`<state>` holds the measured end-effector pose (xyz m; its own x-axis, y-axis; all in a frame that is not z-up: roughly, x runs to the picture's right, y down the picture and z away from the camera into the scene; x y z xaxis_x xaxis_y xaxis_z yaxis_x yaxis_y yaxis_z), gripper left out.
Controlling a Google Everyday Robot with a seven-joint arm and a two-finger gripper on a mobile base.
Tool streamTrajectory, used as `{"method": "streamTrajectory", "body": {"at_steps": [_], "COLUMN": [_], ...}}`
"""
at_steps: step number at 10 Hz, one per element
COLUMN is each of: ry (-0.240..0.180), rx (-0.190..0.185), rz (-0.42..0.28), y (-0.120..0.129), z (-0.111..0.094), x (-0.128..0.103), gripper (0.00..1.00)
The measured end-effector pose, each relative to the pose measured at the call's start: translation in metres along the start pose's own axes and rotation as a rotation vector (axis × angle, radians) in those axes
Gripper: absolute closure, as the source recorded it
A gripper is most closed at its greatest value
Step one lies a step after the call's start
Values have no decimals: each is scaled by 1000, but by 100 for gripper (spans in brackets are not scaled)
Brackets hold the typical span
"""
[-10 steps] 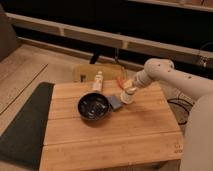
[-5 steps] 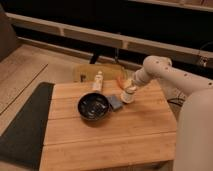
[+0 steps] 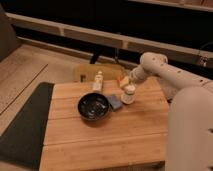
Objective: Place the ceramic cup over the eraser
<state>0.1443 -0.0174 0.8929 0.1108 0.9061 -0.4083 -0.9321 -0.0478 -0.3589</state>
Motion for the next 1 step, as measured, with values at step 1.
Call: {"method": "streamTrajectory", "body": {"at_steps": [1], "ry": [0], "rx": [2], "rz": [-7], "y": [1], "z": [-1], "x": [-5], "gripper": [40]}}
